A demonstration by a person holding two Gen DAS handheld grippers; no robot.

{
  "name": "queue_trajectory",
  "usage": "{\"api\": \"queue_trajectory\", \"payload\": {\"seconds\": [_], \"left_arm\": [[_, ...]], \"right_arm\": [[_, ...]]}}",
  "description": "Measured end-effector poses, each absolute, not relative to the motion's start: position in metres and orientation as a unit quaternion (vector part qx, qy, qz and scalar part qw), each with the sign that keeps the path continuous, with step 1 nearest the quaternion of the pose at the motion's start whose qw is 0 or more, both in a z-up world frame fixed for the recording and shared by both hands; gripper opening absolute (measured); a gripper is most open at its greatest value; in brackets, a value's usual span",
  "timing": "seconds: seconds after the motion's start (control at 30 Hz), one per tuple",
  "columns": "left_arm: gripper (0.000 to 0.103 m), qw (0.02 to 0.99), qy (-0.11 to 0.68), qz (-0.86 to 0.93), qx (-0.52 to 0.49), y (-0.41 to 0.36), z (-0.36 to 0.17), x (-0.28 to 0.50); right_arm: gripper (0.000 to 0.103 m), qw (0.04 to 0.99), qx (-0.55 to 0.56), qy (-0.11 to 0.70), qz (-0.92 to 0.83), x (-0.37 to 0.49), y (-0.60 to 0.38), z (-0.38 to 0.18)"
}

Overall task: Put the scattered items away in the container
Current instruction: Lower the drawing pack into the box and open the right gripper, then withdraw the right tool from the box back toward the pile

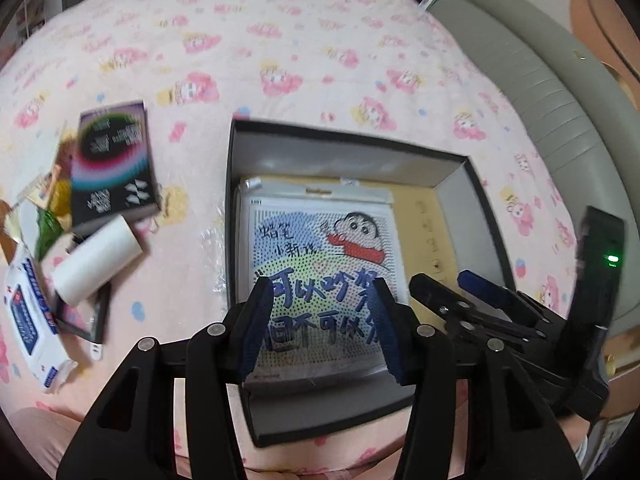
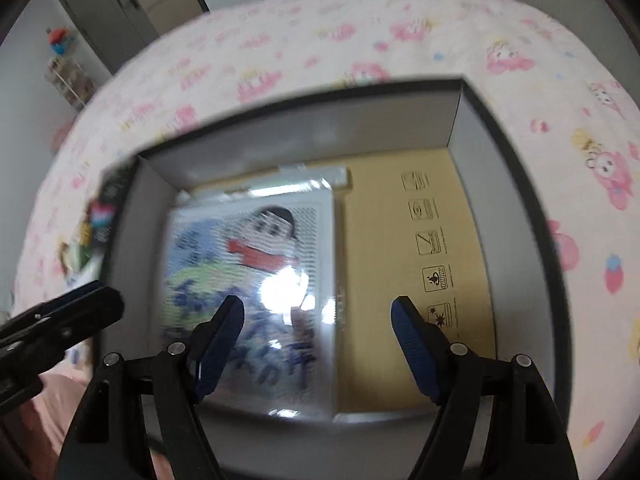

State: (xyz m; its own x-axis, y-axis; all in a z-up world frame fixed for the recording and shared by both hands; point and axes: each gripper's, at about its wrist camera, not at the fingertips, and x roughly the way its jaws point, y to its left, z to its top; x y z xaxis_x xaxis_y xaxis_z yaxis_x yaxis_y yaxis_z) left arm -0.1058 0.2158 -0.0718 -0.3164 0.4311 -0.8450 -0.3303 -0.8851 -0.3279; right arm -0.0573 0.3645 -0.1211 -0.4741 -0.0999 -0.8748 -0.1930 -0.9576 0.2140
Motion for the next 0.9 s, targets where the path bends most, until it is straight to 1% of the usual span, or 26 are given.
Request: {"api": "queue_trajectory", "payload": {"seconds": [0.1, 0.23, 0.43, 0.63, 0.9], "left_arm": [[0.053, 0.238, -0.023, 0.827, -0.510, 0.210, -0.050, -0.088], [0.060, 0.246, -0.015, 0.846, -0.473, 0.191, -0.017, -0.060], [0.063, 0.254, -0.019, 0.870, -0.423, 0.153, 0.030, -0.010], [0.064, 0.244, -0.024, 0.884, -0.397, 0.115, 0.066, 0.029], [0.064, 0.224, -0.025, 0.902, -0.368, 0.071, 0.105, 0.060]], "right_arm": [[0.074, 0.027, -0.474, 0.134, 0.870, -0.040, 0.362, -0.086], [0.074, 0.038, -0.435, 0.114, 0.893, -0.017, 0.346, -0.036], [0.074, 0.038, -0.389, 0.090, 0.916, 0.039, 0.320, 0.034], [0.074, 0.029, -0.351, 0.072, 0.933, 0.087, 0.287, 0.071], [0.074, 0.019, -0.312, 0.057, 0.948, 0.114, 0.244, 0.113]]}}
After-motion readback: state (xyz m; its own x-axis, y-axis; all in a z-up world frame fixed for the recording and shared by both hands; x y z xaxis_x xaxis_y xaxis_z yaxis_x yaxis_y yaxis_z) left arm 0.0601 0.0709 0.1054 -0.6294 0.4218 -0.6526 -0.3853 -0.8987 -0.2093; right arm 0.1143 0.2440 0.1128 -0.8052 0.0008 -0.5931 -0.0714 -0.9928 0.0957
